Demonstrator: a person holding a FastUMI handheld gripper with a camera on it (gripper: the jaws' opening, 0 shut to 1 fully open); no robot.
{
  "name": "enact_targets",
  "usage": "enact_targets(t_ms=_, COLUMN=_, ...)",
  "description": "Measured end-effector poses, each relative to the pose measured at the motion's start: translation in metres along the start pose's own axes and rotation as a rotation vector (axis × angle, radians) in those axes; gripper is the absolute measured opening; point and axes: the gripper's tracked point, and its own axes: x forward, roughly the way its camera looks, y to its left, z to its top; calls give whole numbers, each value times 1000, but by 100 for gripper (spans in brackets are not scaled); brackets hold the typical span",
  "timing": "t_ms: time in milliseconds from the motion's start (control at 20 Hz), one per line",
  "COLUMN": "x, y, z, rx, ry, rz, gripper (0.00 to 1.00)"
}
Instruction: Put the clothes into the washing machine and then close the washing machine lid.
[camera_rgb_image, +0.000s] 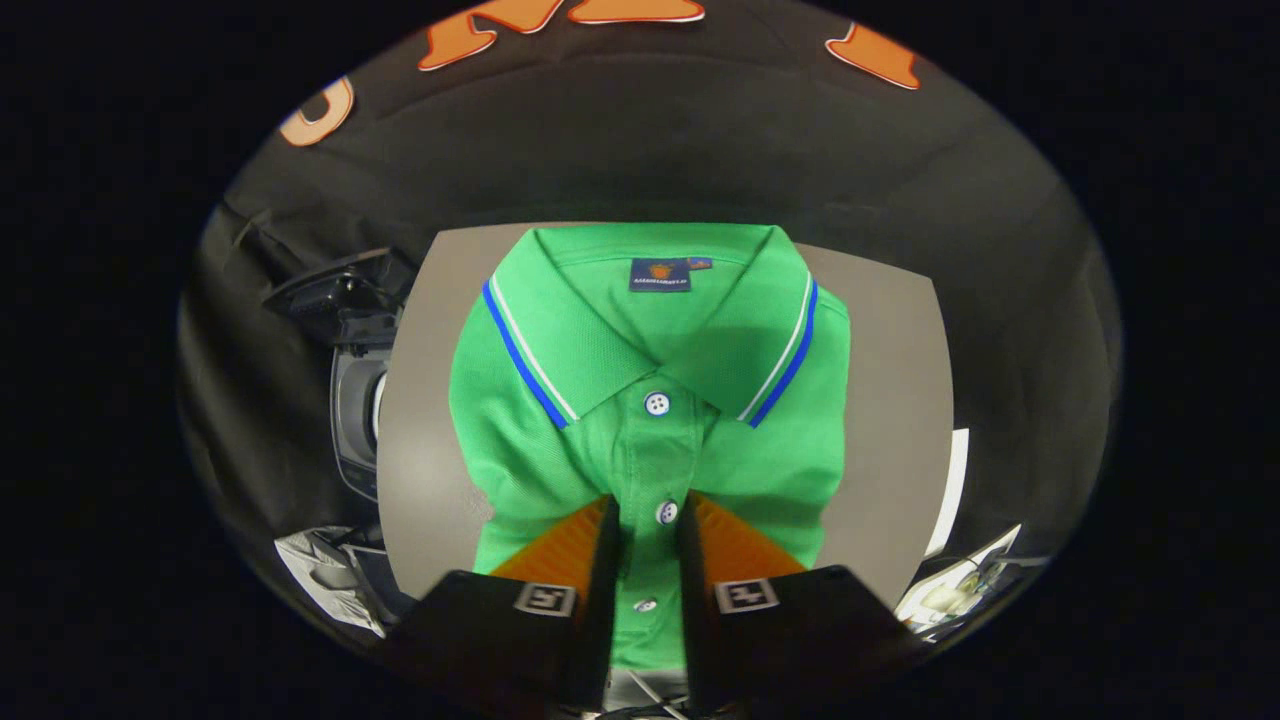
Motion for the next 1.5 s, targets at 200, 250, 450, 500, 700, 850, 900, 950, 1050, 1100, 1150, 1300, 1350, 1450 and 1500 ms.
enact_targets(t_ms=200, x=0, y=0, z=1, rx=-1, ry=-113, rz=20, gripper=9)
enact_targets(t_ms=250, x=0, y=1, z=2, rx=0, ry=-179, rz=27, gripper=8)
enact_targets(t_ms=450, x=-9, y=-1, z=9, rx=1, ry=-526, rz=69, gripper=8)
enact_targets(t_ms=500, x=-10, y=-2, z=9, rx=15, ry=-603, rz=80, gripper=8)
enact_targets(t_ms=700, x=-22, y=0, z=23, rx=70, ry=-892, rz=106, gripper=8)
enact_targets(t_ms=850, x=-46, y=3, z=28, rx=82, ry=-1087, rz=145, gripper=8)
enact_targets(t_ms=900, x=-52, y=5, z=28, rx=84, ry=-1143, rz=158, gripper=8)
enact_targets(t_ms=950, x=-62, y=8, z=25, rx=77, ry=-1192, rz=168, gripper=8)
enact_targets(t_ms=1050, x=-86, y=16, z=16, rx=60, ry=-1269, rz=174, gripper=8)
enact_targets(t_ms=1100, x=-110, y=24, z=2, rx=35, ry=-1299, rz=176, gripper=8)
enact_targets(t_ms=1150, x=-133, y=34, z=-13, rx=15, ry=-1334, rz=172, gripper=8)
enact_targets(t_ms=1300, x=-191, y=85, z=-48, rx=-31, ry=-1419, rz=162, gripper=8)
enact_targets(t_ms=1350, x=-205, y=106, z=-58, rx=-42, ry=-1437, rz=175, gripper=7)
enact_targets(t_ms=1450, x=-216, y=164, z=-69, rx=-71, ry=-1441, rz=220, gripper=7)
enact_targets(t_ms=1500, x=-218, y=193, z=-67, rx=-78, ry=-1439, rz=249, gripper=7)
